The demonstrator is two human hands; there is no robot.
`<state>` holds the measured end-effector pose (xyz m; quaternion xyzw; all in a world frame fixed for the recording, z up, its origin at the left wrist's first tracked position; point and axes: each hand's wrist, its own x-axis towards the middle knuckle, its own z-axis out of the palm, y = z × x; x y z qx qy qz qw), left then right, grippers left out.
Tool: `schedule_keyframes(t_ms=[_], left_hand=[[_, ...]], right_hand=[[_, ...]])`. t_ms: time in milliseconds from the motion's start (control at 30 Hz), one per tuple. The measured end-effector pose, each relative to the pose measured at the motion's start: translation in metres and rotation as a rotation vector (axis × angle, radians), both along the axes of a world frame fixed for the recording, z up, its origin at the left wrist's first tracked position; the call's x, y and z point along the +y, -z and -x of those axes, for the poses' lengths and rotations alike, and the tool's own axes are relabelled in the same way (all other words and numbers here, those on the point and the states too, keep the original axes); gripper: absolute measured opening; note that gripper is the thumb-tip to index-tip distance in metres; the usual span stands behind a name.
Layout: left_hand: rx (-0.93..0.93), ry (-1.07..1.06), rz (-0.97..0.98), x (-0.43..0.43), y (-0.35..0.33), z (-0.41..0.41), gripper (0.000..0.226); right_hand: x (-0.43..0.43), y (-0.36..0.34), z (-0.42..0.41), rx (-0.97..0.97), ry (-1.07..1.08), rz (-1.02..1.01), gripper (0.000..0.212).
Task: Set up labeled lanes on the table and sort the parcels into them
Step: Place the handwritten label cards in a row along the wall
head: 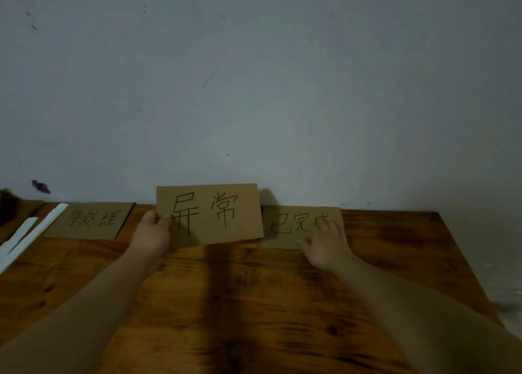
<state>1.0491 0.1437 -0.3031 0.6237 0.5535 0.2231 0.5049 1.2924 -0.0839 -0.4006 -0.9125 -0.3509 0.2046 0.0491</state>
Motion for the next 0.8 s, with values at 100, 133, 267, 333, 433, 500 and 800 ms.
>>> schedule_keyframes(t_ms=[100, 133, 267, 333, 433, 500, 800], left_hand=[[0.002, 0.024, 0.019, -0.017, -0.012, -0.005, 0.021], [-0.014, 0.041, 0.047, -0.026, -0.016, -0.008, 0.019], [-0.085, 0.142, 0.156, -0.062, -0.035, -0.024, 0.013], [-0.115, 0.220, 0.188, -0.085, -0.044, -0.026, 0.018], [-0.114, 0.351, 0.219, -0.108, -0.053, -0.032, 0.024], [-0.081, 0.431, 0.221, -0.116, -0.054, -0.035, 0.029], [0.123, 0.556, 0.008, -0.165, -0.049, -0.108, 0.050]], right_hand=[[0.007, -0.029, 0.022, 0.446, 0.224, -0.325, 0.082], [0.008, -0.039, 0.029, 0.567, 0.257, -0.412, 0.083], [-0.002, -0.078, 0.044, 0.658, 0.312, -0.641, 0.079], [-0.023, -0.091, 0.050, 0.598, 0.389, -0.735, 0.073], [-0.051, -0.099, 0.044, 0.585, 0.409, -0.839, 0.049], [-0.065, -0.102, 0.037, 0.543, 0.436, -0.867, 0.044], [-0.194, -0.088, -0.041, 0.369, 0.584, -0.708, 0.042]])
